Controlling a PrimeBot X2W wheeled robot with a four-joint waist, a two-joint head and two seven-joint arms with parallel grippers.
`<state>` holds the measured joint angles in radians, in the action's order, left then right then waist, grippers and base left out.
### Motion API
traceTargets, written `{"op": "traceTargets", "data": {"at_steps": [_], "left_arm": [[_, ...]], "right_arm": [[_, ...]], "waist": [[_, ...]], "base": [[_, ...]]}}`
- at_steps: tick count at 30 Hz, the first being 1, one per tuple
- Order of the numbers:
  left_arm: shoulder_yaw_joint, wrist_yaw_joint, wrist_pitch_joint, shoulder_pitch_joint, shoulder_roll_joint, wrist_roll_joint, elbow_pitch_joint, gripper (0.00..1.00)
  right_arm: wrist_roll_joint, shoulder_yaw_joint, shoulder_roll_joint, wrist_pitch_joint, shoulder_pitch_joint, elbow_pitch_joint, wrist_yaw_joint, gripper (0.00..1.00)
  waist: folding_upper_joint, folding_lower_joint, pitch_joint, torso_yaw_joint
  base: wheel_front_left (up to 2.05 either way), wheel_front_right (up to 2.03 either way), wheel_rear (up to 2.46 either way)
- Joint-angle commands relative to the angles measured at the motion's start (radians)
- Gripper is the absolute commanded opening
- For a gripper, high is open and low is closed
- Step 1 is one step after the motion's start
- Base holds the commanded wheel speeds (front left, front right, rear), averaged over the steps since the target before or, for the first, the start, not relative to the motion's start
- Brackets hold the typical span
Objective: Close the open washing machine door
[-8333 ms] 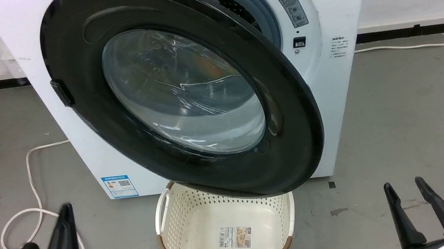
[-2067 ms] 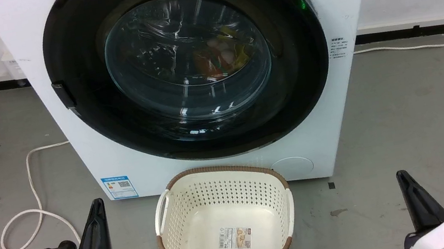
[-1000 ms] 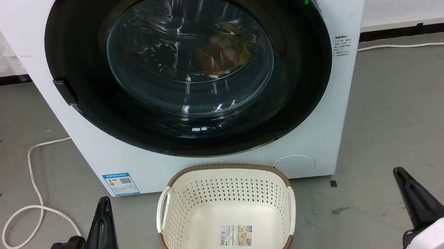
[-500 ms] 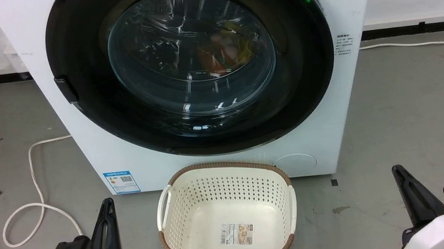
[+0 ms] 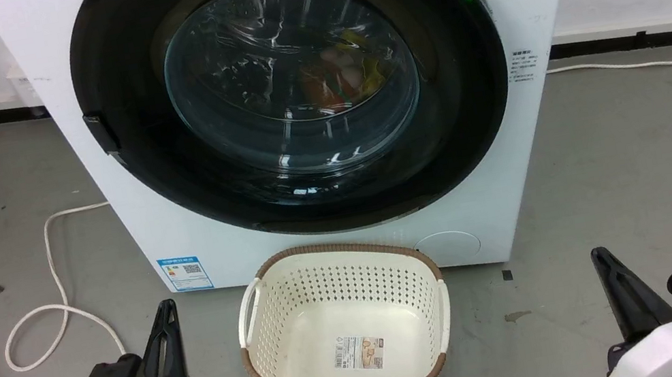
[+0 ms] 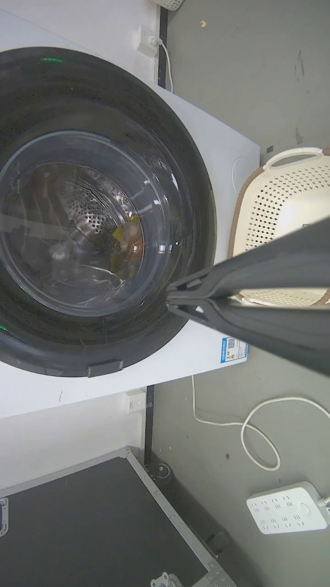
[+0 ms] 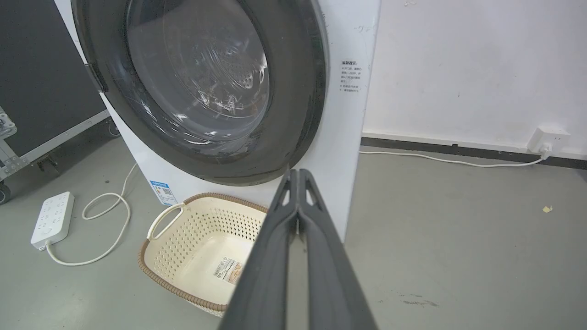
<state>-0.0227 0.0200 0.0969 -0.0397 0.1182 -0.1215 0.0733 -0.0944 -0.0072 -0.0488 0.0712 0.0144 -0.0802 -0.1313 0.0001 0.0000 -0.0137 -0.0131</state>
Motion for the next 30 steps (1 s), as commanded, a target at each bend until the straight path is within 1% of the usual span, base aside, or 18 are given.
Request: {"op": "traceTargets", "data": {"at_steps": [1,30], "left_arm": [[0.002,-0.005,-0.004,0.014,-0.005,0.010,-0.008,0.00],[0.014,-0.014,-0.058,0.029,-0.042,0.075,-0.046,0.00]], "right_arm": [[0.010,0.001,-0.001,-0.004,-0.008,0.010,0.000,0.00],[0.059,0.005,-0.001,-0.043,-0.012,0.051,0.000,0.00]], "waist": [[-0.0001,0.0000,0.000,0.000],[-0.0001,0.0000,0.008,0.008]], "base": [[0.00,0.00,0.00],[0.00,0.00,0.00]]}}
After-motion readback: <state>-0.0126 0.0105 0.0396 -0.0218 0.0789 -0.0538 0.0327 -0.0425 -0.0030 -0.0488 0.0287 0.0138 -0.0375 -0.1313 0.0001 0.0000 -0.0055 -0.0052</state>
